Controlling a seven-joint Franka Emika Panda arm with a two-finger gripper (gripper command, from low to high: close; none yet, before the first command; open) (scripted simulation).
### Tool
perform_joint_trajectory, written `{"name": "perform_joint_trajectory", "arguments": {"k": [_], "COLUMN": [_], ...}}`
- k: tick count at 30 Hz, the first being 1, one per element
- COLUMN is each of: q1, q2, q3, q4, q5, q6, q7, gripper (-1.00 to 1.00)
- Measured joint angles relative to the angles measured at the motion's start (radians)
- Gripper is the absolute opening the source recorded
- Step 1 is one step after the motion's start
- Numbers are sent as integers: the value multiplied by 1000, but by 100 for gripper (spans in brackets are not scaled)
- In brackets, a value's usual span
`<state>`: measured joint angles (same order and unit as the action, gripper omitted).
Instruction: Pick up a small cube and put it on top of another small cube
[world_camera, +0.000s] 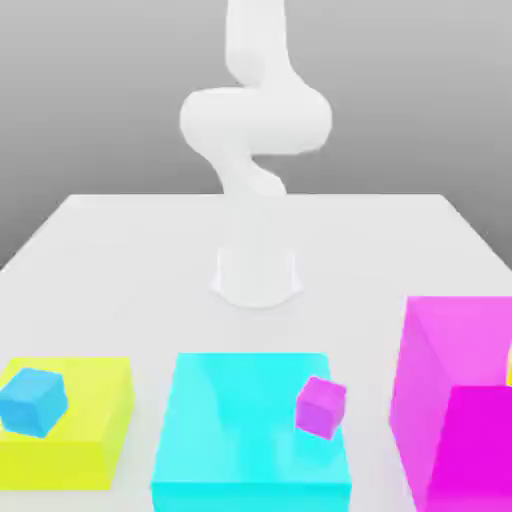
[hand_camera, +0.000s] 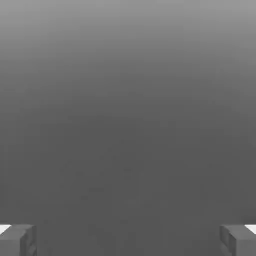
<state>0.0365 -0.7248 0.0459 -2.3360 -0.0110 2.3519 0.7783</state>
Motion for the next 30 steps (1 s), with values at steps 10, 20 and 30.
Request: {"name": "perform_joint_trajectory", "arguments": {"k": [10, 20, 30], "q1": [202, 383, 424], "q2": [364, 688, 849], "q3": [280, 481, 340], "q4": [-156, -383, -504], "q5": [-103, -124, -205], "q6": [258, 492, 610], "q7": [-105, -109, 146], "gripper": [0, 0, 0]}}
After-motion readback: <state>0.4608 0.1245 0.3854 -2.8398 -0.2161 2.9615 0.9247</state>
